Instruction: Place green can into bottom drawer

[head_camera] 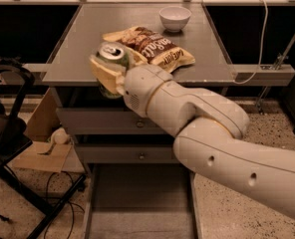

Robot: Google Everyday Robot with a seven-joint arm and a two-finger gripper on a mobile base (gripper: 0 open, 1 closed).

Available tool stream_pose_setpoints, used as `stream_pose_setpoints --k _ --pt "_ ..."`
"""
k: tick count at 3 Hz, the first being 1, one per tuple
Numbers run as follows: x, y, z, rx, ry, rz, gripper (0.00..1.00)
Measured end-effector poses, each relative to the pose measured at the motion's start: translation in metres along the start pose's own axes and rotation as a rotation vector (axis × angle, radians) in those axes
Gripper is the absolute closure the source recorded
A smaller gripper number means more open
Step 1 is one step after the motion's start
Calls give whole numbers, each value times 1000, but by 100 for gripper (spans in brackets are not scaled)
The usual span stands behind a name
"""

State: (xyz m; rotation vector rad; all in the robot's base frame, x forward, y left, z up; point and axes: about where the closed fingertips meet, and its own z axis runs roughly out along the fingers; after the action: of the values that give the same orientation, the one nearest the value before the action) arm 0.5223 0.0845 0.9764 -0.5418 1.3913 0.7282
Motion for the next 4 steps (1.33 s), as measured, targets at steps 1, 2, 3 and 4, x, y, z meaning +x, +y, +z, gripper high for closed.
stream_pose_setpoints --k 1,2,3,4 --pt "35 -39 -27 -32 -7 92 100" --pt "61 -53 -52 -127 -27 148 100" --pt "55 -29 -58 -238 -59 107 100" --pt "54 -28 -58 -239 -60 107 100"
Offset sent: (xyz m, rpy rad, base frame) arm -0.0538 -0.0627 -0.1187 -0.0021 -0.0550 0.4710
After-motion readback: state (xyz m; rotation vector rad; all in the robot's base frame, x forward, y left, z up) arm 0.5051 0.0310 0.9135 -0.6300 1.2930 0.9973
